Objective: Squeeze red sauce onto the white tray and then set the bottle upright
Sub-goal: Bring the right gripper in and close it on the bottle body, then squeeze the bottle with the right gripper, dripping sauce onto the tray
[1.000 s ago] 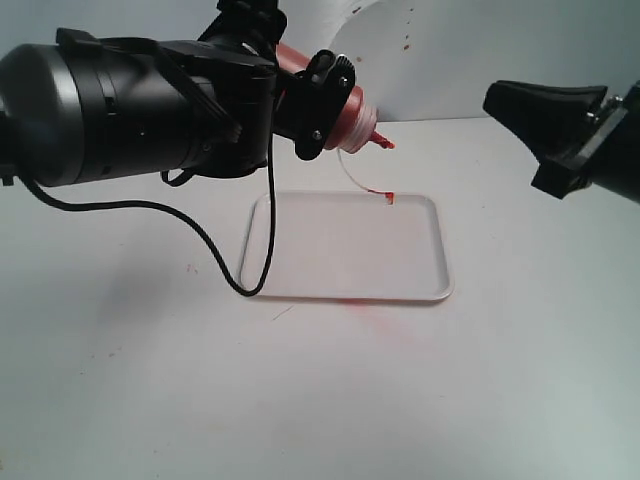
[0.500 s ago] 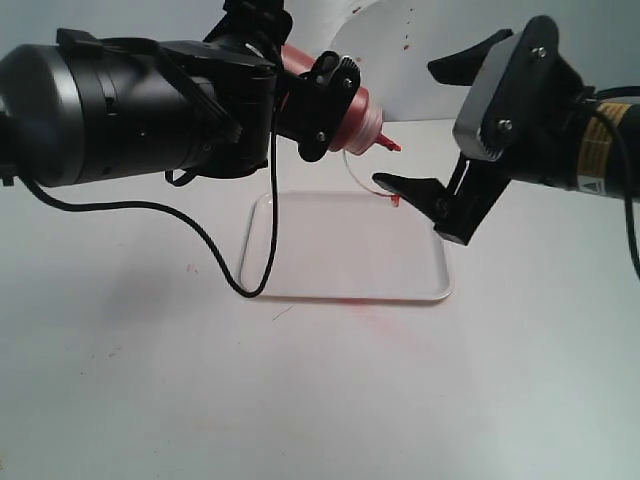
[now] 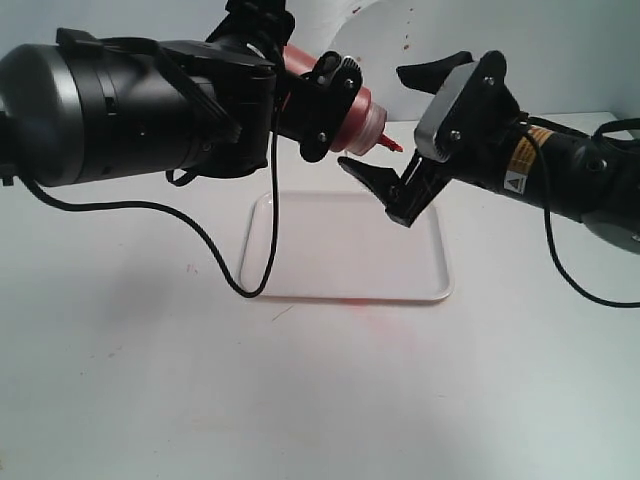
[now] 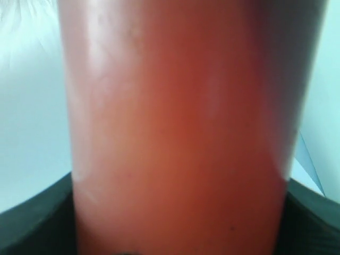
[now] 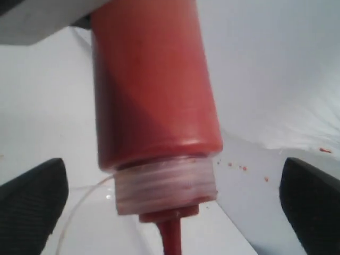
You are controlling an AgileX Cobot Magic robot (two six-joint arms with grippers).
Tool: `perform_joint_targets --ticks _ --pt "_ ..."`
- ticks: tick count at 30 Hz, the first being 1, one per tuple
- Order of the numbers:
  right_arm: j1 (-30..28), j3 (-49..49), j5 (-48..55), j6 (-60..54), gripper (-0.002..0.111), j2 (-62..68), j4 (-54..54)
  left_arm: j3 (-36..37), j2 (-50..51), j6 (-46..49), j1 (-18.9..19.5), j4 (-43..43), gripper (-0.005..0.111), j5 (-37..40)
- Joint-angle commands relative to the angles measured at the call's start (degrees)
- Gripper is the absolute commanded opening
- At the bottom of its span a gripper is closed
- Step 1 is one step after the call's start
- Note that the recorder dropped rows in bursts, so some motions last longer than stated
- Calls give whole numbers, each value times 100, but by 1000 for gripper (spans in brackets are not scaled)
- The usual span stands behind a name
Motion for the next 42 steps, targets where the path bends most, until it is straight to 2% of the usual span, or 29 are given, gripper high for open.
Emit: perform_joint_targets --ticks 1,10,13,15,16,18,21,22,40,42 --pt "196 -278 -209 22 105 162 162 -30 -83 -101 -21 157 0 -18" --pt "724 -1003 551 386 105 494 406 -30 -83 -101 -21 157 0 -29" --pt "799 -1019 492 374 99 494 566 -30 -83 -101 -21 157 0 -29" --pt "799 -1019 479 374 84 494 650 -30 -83 -101 -21 157 0 -29" --pt "799 -1019 490 374 73 494 662 -30 -83 -101 -21 157 0 -29" --pt "799 -1019 490 374 50 494 662 -30 -83 -101 -21 157 0 -29" --pt "799 -1019 467 389 8 494 662 -30 -83 -101 -21 157 0 -29" --pt "799 -1019 467 450 0 494 662 -30 -83 -101 -21 157 0 -29" --pt "799 -1019 467 585 0 494 662 -30 -83 -101 -21 157 0 -18" --pt "799 -1019 467 818 5 494 662 -30 -83 -101 -21 157 0 -18"
